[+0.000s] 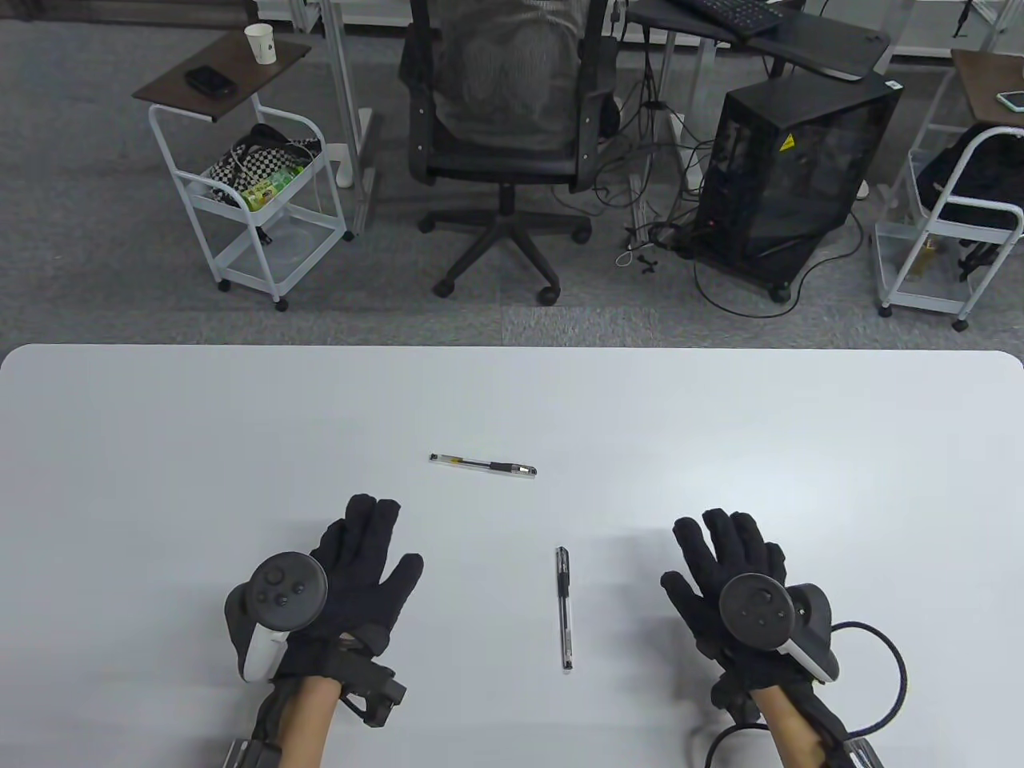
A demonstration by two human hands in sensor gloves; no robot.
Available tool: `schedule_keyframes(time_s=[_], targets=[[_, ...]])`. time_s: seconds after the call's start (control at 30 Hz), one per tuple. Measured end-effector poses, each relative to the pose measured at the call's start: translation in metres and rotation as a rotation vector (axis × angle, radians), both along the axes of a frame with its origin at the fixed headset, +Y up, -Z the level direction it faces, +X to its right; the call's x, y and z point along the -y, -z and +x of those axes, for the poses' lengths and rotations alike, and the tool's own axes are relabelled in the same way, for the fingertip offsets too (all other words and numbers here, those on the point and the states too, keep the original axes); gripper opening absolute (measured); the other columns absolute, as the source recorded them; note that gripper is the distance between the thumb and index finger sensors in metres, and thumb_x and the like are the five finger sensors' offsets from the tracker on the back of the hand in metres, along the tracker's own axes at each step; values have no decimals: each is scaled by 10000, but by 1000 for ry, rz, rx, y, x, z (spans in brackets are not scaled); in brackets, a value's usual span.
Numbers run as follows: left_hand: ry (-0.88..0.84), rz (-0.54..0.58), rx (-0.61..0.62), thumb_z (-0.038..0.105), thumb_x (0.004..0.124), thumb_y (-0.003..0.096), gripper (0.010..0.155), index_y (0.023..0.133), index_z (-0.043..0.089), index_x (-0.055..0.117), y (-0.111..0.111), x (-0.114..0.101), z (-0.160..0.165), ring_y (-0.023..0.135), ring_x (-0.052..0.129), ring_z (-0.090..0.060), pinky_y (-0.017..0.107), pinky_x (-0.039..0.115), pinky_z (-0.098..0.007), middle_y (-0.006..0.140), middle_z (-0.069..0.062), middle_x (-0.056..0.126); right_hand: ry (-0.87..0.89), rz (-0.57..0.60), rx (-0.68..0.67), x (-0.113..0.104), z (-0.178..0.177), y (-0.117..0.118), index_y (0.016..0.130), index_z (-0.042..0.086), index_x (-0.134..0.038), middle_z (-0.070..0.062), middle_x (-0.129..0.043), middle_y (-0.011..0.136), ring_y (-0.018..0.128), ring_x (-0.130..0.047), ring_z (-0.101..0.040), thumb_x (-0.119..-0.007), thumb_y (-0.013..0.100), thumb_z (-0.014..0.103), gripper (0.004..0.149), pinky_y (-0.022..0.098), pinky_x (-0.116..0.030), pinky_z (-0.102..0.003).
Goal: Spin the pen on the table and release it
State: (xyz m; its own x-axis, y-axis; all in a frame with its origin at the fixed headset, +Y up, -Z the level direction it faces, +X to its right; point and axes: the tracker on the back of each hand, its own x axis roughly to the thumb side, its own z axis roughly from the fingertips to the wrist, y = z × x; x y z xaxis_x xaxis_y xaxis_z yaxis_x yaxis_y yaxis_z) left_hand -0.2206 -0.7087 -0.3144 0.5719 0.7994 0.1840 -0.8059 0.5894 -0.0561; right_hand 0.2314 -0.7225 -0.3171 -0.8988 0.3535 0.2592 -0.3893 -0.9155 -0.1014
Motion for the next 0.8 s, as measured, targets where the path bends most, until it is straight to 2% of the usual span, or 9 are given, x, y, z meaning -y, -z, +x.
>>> schedule_keyframes(time_s=[0.27,0.5,0.8], targets=[[13,5,19,638,672,570,775,1177,357,280,-1,1,8,1088,171,-524,679,151,-716,1261,-87,155,-2,4,-53,-5,-10,-5,1160,214,-408,-187,-310,1199,1074,-264,-542,-615,595,563,695,653,-352,-783],[34,-31,31,639,671,570,782,1175,350,270,1,9,12,1086,153,-521,676,141,-713,1257,-82,139,6,15,-70,-8,-14,-7,1160,208,-403,-192,-310,1197,1075,-258,-540,-614,597,558,695,652,-350,-784],[36,-27,29,636,670,572,779,1176,351,269,0,7,14,1086,145,-517,674,134,-711,1254,-83,131,6,13,-93,-8,-19,-7,1161,193,-391,-202,-308,1195,1072,-257,-544,-612,598,557,706,650,-346,-786]])
